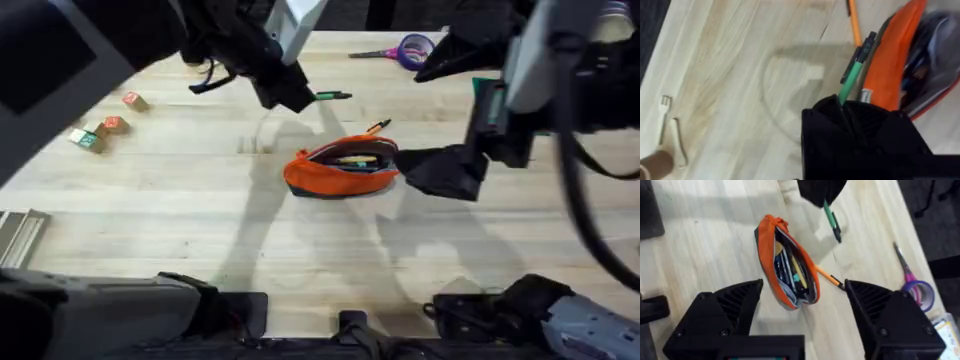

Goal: Unzip the bag, pick up the pens from the table one at a time and place them inside, then zip the bag closed.

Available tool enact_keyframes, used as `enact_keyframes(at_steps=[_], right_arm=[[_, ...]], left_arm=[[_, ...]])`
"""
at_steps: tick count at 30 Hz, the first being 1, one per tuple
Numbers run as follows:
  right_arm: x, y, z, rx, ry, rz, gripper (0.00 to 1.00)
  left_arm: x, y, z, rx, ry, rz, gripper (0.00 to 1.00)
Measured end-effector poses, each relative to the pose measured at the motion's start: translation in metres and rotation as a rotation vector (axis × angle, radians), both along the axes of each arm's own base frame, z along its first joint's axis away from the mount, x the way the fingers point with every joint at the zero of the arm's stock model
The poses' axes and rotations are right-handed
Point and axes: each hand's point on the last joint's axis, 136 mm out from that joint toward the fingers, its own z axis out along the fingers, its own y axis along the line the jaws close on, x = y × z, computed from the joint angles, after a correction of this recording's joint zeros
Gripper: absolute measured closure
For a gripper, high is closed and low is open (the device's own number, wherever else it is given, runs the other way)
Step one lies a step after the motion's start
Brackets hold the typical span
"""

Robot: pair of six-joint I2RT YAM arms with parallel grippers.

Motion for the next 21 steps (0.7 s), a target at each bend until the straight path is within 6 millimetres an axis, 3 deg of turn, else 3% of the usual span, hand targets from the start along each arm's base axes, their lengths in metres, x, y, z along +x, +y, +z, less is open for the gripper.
enact_keyframes(at_steps=[3, 4, 6, 16, 21], right_arm=[[-0.006, -0.003, 0.009, 0.019, -0.032, 0.000, 0.004], [-0.014, -0.008, 0.020, 0.041, -0.069, 0.000, 0.004], [-0.018, -0.011, 0.024, 0.047, -0.079, 0.000, 0.003], [-0.039, -0.026, 0.021, 0.023, -0.062, -0.013, 0.004], [-0.042, -0.031, 0.020, 0.010, -0.064, -0.025, 0.004]], left_arm=[[-0.007, -0.012, 0.004, -0.019, 0.023, 0.038, 0.959], [-0.017, -0.029, 0.007, -0.047, 0.060, 0.070, 0.959], [-0.023, -0.039, 0.007, -0.058, 0.081, 0.078, 0.959], [-0.056, -0.090, 0.009, -0.099, 0.141, 0.036, 0.959], [-0.068, -0.103, 0.009, -0.108, 0.163, 0.026, 0.958]])
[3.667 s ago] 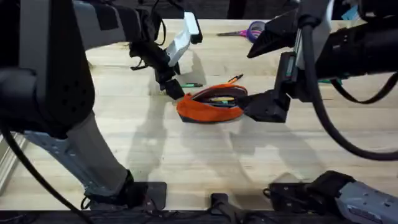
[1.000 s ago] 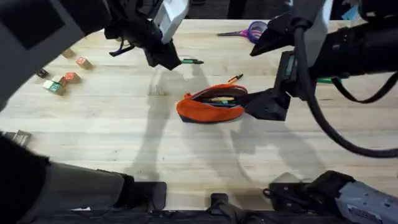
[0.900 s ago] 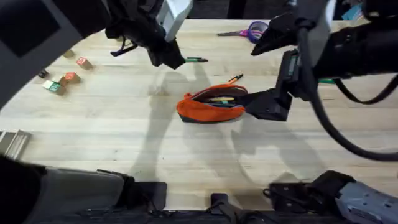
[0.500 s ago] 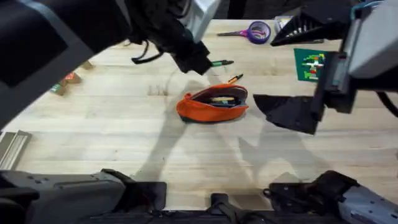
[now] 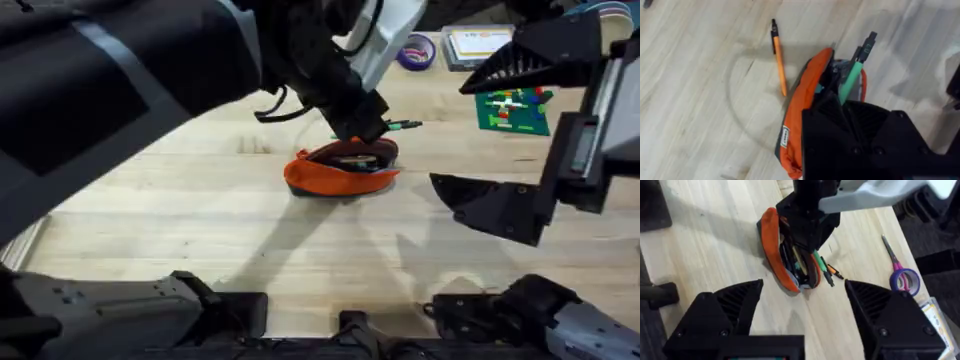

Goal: Unzip the bag, pick up the pens from the table one at a time and place them inside, then zip the bag closed.

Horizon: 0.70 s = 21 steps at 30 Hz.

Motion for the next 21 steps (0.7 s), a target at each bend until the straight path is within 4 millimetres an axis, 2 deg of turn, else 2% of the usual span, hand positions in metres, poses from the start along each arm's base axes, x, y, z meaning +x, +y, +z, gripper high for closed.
enact_keyframes(at_steps=[11, 21], right_arm=[[-0.002, -0.004, -0.001, -0.010, -0.003, -0.012, 0.003], [-0.002, -0.005, -0.001, -0.011, -0.004, -0.014, 0.003]], left_arm=[[-0.004, -0.001, -0.005, 0.009, 0.051, 0.057, 0.958], [-0.008, -0.002, -0.059, 0.126, 0.188, 0.060, 0.958]])
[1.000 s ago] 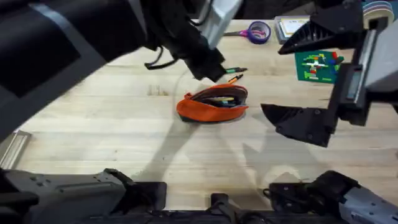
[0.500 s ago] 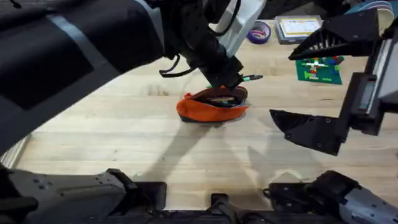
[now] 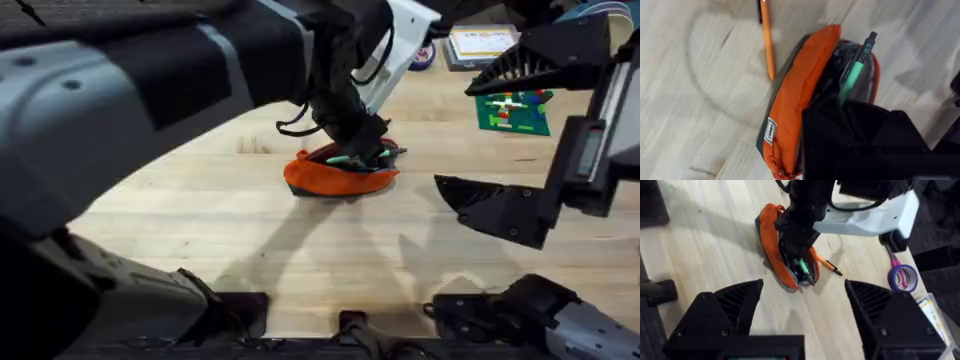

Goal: Unzip the bag, pick up the pens from the table one at a time and place them inside, then zip the bag closed.

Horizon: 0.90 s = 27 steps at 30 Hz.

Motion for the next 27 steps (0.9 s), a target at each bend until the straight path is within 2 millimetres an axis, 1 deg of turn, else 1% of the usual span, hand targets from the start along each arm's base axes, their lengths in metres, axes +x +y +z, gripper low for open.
enact_keyframes(at_steps=[3, 12, 18, 27], right_arm=[[0.000, 0.000, 0.000, 0.000, 0.000, 0.000, 0.003], [0.000, 0.000, 0.000, 0.000, 0.000, 0.000, 0.003], [0.000, 0.000, 0.000, 0.000, 0.000, 0.000, 0.003], [0.000, 0.000, 0.000, 0.000, 0.000, 0.000, 0.003]], left_arm=[[0.002, 0.003, -0.006, 0.026, 0.002, 0.007, 0.958], [0.000, 0.027, -0.016, 0.155, -0.002, 0.029, 0.958], [0.002, 0.029, -0.022, 0.181, -0.011, 0.003, 0.950], [0.001, 0.030, -0.041, 0.218, 0.016, -0.025, 0.955]])
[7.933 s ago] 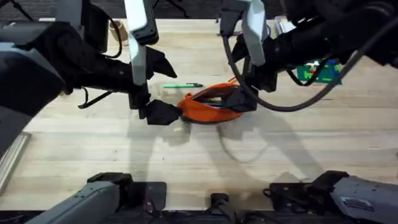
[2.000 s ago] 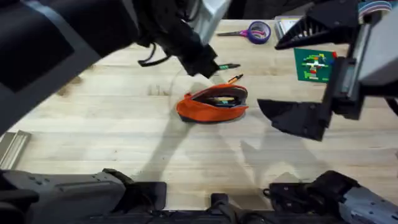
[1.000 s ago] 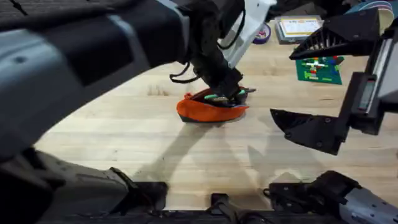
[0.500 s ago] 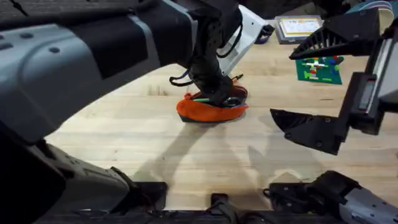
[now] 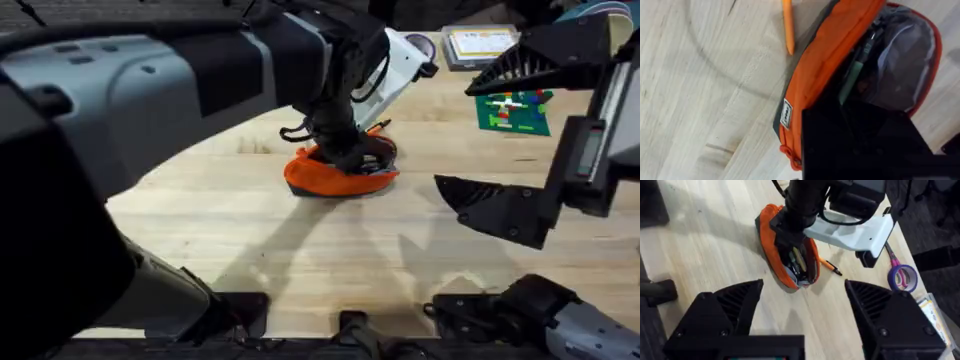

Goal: Unzip the bag, pick up the pens from the table one at a time and place them inside, then zip the bag closed.

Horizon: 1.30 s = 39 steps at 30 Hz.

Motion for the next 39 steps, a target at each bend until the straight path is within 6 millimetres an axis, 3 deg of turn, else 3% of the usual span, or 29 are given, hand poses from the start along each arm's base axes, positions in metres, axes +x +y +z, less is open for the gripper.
enact_keyframes(at_steps=[2, 5, 7, 8, 9, 17, 25, 34, 39], right_arm=[[0.000, 0.000, 0.000, 0.000, 0.000, 0.000, 0.003], [0.000, 0.000, 0.000, 0.000, 0.000, 0.000, 0.003], [0.000, 0.000, 0.000, 0.000, 0.000, 0.000, 0.003], [0.000, 0.000, 0.000, 0.000, 0.000, 0.000, 0.003], [0.000, 0.000, 0.000, 0.000, 0.000, 0.000, 0.003], [0.000, 0.000, 0.000, 0.000, 0.000, 0.000, 0.003], [0.002, -0.002, 0.000, 0.004, 0.008, -0.029, 0.005], [0.013, -0.015, -0.002, 0.002, 0.019, -0.135, 0.005], [0.035, -0.029, -0.008, -0.010, 0.044, -0.233, 0.005]], left_arm=[[0.000, 0.000, 0.000, 0.003, -0.001, -0.004, 0.924], [0.000, 0.000, 0.000, 0.002, -0.004, -0.010, 0.495], [0.000, -0.002, 0.000, -0.002, -0.008, -0.014, 0.155], [0.000, -0.002, 0.000, -0.003, -0.008, -0.014, 0.052], [0.000, -0.002, 0.000, -0.002, -0.009, -0.017, 0.020], [-0.002, -0.001, 0.000, 0.004, -0.002, -0.022, 0.009], [0.004, 0.003, 0.014, -0.014, -0.016, 0.015, 0.008], [0.026, 0.034, 0.068, -0.111, -0.138, 0.133, 0.007], [0.031, 0.047, 0.089, -0.141, -0.194, 0.168, 0.007]])
